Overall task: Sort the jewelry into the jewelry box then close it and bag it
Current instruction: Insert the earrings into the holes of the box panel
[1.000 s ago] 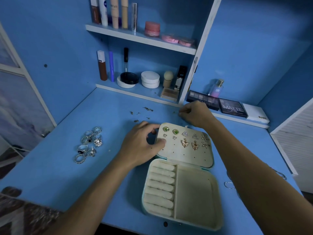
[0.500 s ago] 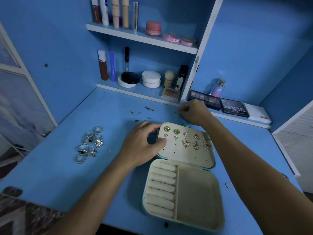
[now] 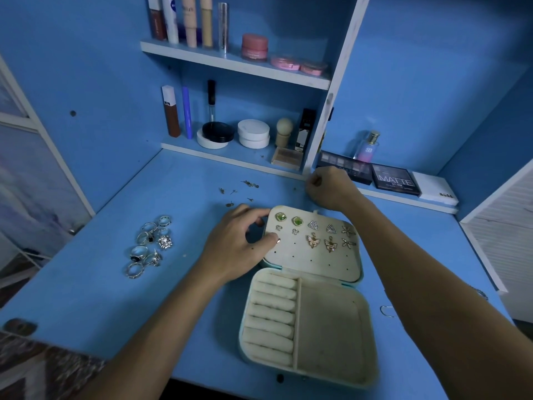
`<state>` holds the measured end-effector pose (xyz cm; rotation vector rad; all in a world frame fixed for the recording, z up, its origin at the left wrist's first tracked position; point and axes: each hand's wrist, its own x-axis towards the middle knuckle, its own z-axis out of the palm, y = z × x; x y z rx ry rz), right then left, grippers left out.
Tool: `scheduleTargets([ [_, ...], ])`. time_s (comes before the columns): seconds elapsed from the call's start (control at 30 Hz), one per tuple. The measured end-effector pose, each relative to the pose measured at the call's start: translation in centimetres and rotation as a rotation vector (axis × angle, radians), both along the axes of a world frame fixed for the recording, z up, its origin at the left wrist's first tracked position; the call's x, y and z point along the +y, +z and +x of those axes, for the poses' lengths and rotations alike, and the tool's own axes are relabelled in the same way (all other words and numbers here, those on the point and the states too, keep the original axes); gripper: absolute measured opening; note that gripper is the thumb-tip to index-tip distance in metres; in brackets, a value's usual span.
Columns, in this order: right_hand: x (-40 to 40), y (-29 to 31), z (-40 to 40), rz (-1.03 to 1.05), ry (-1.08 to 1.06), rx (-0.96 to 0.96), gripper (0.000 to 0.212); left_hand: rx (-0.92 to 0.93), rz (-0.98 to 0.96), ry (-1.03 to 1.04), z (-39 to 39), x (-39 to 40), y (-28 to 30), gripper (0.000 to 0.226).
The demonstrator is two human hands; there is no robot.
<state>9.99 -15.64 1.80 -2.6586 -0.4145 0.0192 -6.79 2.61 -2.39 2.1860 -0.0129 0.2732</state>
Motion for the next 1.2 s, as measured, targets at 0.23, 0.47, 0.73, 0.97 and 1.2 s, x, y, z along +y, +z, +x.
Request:
scheduleTargets([
  [0.23,-2.2,0.7,-1.5,0.233,-0.104,0.087,0.006,-0.025,-0.028,-0.04,-0.1,0.3,-0.2,0.044],
  [0.47,-4.9,0.7,-2.9,0.392,-0.152,0.12,0.004,-0.034,-0.05,-0.058,-0.8,0.2,0.5,0.04],
  [0.73,-7.7,0.9,-4.5,0.486,-0.161,0.168,0.013,-0.08,-0.1,-0.118,-1.7,0.2,1.9,0.044],
  [0.97,-8.0,1.4,-5.7,0.522,-0.11,0.223,0.01,-0.159,-0.04,-0.196,-3.2,0.5,3.3,0.032],
  [1.2,-6.7,1.8,-6.9,0.547,0.008,0.279,0.009,-0.298,0.057,-0.136,-5.6,0.1,2.9,0.029],
])
